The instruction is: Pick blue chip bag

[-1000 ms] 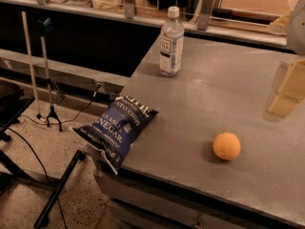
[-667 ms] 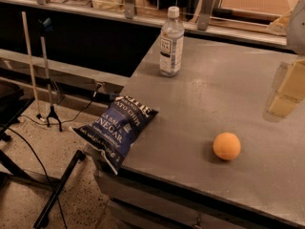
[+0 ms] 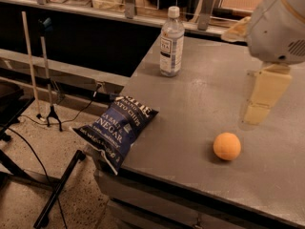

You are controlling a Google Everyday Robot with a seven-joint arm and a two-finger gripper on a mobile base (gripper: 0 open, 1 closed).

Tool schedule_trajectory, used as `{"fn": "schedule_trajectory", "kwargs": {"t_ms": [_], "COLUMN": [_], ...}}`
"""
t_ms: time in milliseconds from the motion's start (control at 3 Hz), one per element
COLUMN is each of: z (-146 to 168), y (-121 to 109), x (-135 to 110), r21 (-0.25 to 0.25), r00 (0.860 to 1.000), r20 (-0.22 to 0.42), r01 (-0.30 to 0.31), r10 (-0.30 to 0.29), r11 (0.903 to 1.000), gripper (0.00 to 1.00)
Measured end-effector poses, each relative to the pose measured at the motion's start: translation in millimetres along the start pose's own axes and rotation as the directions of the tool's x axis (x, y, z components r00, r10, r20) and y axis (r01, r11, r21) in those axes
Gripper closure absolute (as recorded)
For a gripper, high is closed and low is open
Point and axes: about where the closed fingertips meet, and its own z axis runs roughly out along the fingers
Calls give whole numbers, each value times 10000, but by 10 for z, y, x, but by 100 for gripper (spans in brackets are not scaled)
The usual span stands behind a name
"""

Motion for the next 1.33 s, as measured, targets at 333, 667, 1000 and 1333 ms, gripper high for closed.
{"fn": "schedule_trajectory", "kwargs": {"t_ms": [333, 667, 1000, 1333], "z": [343, 625, 568, 518], "y": [274, 455, 472, 486], "x": [-892, -1390, -1475, -1533], "r21": [-740, -1187, -1007, -821], "r00": [9548, 8877, 8790, 8521], "r20": [578, 474, 454, 763], "r01": [2954, 4603, 4767, 5229], "r10": [-2916, -4581, -4746, -5178], "r11": [9525, 8798, 8733, 8484], "gripper": [0, 0, 0, 0]}}
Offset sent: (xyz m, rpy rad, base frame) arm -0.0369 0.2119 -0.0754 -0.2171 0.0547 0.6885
